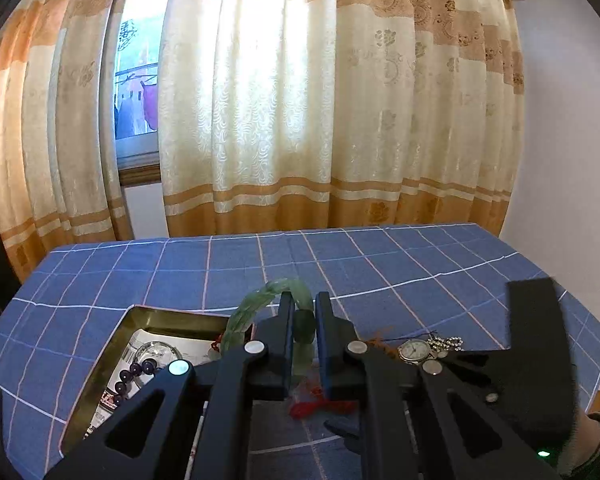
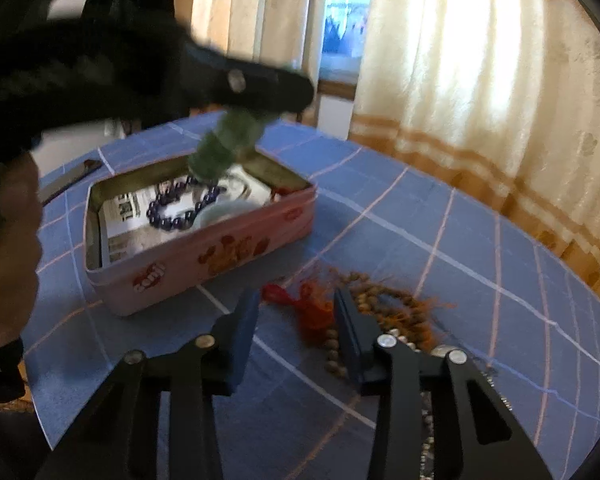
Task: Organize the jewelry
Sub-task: 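Grasp the green jade bangle with the left tool while the right tool reaches toward the watch, then hold the green bangle with the left tool while the right tool reaches the red tassel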
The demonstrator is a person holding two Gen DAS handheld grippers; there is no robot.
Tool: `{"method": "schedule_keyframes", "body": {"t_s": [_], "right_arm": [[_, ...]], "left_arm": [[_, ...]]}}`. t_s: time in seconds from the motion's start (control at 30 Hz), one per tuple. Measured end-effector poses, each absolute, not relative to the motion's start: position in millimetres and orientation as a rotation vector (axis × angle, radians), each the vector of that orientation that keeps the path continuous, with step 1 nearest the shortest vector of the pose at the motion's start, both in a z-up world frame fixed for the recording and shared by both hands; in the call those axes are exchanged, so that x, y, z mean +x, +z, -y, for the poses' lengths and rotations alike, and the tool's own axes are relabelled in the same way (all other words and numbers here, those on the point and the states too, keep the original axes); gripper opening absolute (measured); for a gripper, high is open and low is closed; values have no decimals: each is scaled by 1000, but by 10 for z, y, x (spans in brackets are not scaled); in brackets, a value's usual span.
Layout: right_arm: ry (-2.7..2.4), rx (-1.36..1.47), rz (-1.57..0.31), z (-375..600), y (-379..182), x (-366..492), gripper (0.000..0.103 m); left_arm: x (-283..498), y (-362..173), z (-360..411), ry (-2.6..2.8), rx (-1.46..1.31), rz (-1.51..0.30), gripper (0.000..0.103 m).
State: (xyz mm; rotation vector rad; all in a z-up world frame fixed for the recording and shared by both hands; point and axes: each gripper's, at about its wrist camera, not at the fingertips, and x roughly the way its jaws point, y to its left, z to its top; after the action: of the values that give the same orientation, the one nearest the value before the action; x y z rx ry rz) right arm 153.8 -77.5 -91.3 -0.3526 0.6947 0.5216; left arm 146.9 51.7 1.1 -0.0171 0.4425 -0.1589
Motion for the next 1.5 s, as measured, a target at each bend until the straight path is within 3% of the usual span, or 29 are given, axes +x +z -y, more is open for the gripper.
{"method": "schedule_keyframes", "body": {"t_s": [0.47, 0.57, 0.6, 0.77, 1.1, 1.17, 1.2, 1.23, 1.47, 1.5], "right_arm": [[549, -418, -840, 539, -1131, 1768, 35], [524, -422, -839, 555, -1140, 1793, 24], [505, -426, -838, 555, -1145, 1790, 10], [474, -392, -784, 634, -1042, 1765, 5], [504, -356, -703, 718, -719, 1663, 5], [523, -367, -707, 666, -753, 1660, 20], [530, -384, -724, 617, -799, 1681, 38], [524, -402, -729, 575, -847, 1700, 48], [522, -461, -826, 473, -1153, 1850, 43], [512, -457, -824, 488, -1136, 1862, 30]], "left_arm": [[1383, -49, -834, -129, -81, -439, 9], [1364, -57, -860, -128, -86, -438, 9], [1359, -61, -872, -130, -89, -439, 9], [1347, -77, -879, -127, -89, -444, 9], [1336, -113, -949, -98, -89, -456, 9], [1329, -114, -979, -72, -82, -452, 9], [1324, -115, -991, -65, -81, -449, 9], [1319, -117, -1012, -62, -84, -448, 9], [1339, -163, -1147, -49, -101, -455, 9], [1340, -170, -1158, -50, -103, -456, 9]]}}
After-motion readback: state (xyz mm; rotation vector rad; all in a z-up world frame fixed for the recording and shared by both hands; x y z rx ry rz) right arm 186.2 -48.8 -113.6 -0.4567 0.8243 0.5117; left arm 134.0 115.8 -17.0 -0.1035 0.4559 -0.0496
